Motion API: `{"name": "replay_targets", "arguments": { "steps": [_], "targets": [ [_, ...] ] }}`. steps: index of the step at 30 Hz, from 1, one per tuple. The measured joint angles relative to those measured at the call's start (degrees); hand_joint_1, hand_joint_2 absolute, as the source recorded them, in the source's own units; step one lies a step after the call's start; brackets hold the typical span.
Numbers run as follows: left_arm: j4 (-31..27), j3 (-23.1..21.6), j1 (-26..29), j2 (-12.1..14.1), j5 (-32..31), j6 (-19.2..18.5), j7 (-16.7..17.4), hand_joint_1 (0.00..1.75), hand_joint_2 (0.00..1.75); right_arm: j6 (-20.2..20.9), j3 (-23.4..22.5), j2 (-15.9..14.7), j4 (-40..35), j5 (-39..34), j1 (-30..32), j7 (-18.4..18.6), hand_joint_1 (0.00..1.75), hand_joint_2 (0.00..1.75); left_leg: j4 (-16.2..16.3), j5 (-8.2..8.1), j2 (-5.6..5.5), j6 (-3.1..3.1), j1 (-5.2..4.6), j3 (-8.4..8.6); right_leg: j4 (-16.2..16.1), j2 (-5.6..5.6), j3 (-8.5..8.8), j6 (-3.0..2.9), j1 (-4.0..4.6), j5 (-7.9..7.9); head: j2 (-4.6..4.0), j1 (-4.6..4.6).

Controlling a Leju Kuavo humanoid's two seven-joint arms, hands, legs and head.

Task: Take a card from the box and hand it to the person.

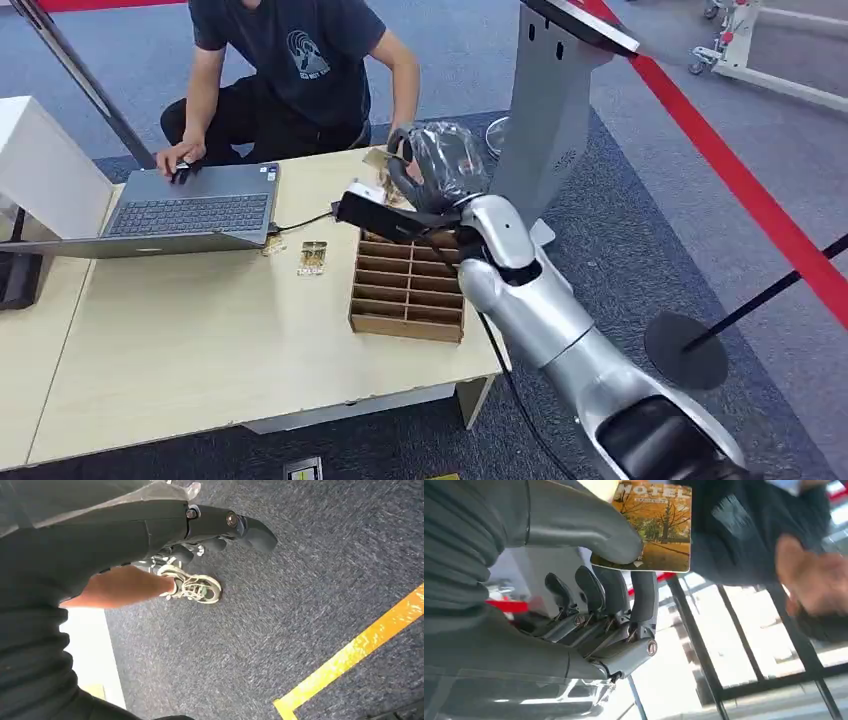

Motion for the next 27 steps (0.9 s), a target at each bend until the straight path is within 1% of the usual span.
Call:
{"name": "replay_targets", "arguments": {
  "steps": [4,6,7,9,11,14,19,21,22,23,25,26,27],
  "targets": [
    [0.00,0.00,-0.18,0.00,-0.22,0.00,0.26,0.00,1.75,-0.20,-0.65,-0.24,-2.51,-3.06,-1.33,-1.92,1.43,1.75,0.00,0.00,-0.01,0.00,0.01,-0.01,0.00,0.00,0.01,0.00,0.00,0.00,0.00,0.00],
    [0.00,0.00,-0.31,0.00,-0.39,-0.02,0.35,0.00,1.75,0.20,-0.59,-0.11,-2.18,-6.02,-2.08,-3.59,1.43,1.75,-0.01,0.00,0.00,0.00,0.01,-0.02,0.01,0.00,0.02,-0.01,0.00,0.01,0.00,-0.02],
    [0.00,0.00,-0.46,0.00,-0.46,-0.02,0.35,0.00,1.75,0.48,-0.55,0.24,-1.15,-8.29,-2.47,-5.04,1.43,1.75,-0.01,0.00,0.00,0.00,0.01,-0.02,0.01,0.00,0.03,-0.01,0.00,0.01,0.00,0.00],
    [0.00,0.00,-0.79,0.00,-0.52,-0.02,0.35,0.00,1.75,-0.48,-0.41,1.80,2.97,-12.16,-3.17,-9.23,1.43,1.75,-0.02,0.02,-0.01,-0.02,0.02,-0.01,0.01,0.00,0.04,-0.02,0.01,0.01,0.00,-0.02],
    [-0.02,0.00,-1.10,-0.02,-0.52,-0.02,0.35,0.00,1.75,-1.97,0.09,3.41,7.80,-13.44,-3.35,-12.34,1.43,1.75,-0.02,0.03,-0.05,-0.02,0.03,-0.03,0.02,-0.01,0.05,-0.02,0.01,0.01,0.00,0.00],
    [0.00,0.00,-1.15,-0.04,-0.41,0.07,0.35,0.00,1.75,-3.26,0.85,5.29,13.87,-13.92,-3.42,-13.40,1.43,1.75,-0.02,0.04,-0.07,-0.02,0.03,-0.03,0.03,-0.01,0.04,-0.02,0.02,0.01,0.00,-0.02],
    [0.00,0.00,-1.11,-0.04,-0.28,0.35,0.88,0.00,1.75,-4.46,1.79,7.61,21.44,-14.75,-3.37,-13.88,1.43,1.75,-0.01,0.03,-0.06,-0.02,0.02,-0.04,0.02,-0.01,0.03,-0.02,0.01,0.01,0.00,0.00],
    [0.00,0.00,-1.00,-0.04,-0.02,0.05,-0.69,0.00,1.75,-4.96,2.12,8.08,23.00,-14.88,-3.17,-14.09,1.43,1.75,-0.01,0.03,-0.07,-0.02,0.02,-0.06,0.02,-0.01,0.02,-0.02,0.01,0.01,0.00,0.00],
    [0.00,0.00,-0.93,-0.04,-0.06,-0.41,-1.11,0.00,1.75,-5.22,2.21,8.26,23.76,-14.99,-3.18,-14.27,1.36,1.75,-0.01,0.03,-0.06,-0.02,0.02,-0.06,0.01,-0.01,0.02,-0.02,0.01,0.01,0.00,0.00],
    [0.00,0.00,-0.86,-0.04,-0.26,-0.70,-1.31,0.00,1.75,-5.40,2.29,8.44,24.70,-15.06,-3.18,-14.40,0.02,1.75,-0.01,0.03,-0.04,-0.02,0.02,-0.05,0.01,-0.01,0.02,-0.02,0.01,0.01,0.00,-0.02],
    [0.00,-0.02,-0.84,-0.04,-0.72,-0.74,-1.22,0.00,1.75,-5.55,2.43,8.74,25.86,-15.34,-3.17,-14.40,0.00,1.75,-0.01,0.03,-0.05,-0.02,0.02,-0.05,0.01,-0.01,0.02,-0.02,0.01,0.01,0.00,-0.02],
    [0.00,-0.02,-0.84,-0.04,-0.96,-0.68,-0.81,0.00,0.00,-5.66,2.51,8.81,26.30,-15.63,-3.17,-14.38,0.00,1.75,-0.01,0.03,-0.05,-0.02,0.02,-0.05,0.01,-0.01,0.02,-0.02,0.01,0.01,0.00,0.00],
    [0.00,-0.02,-0.80,-0.04,-1.03,-0.68,-0.66,0.00,0.00,-5.66,2.58,8.87,26.56,-16.10,-3.18,-14.40,0.00,1.75,-0.01,0.03,-0.05,-0.02,0.02,-0.04,0.01,-0.01,0.02,-0.02,0.01,0.01,0.00,0.00]
  ]
}}
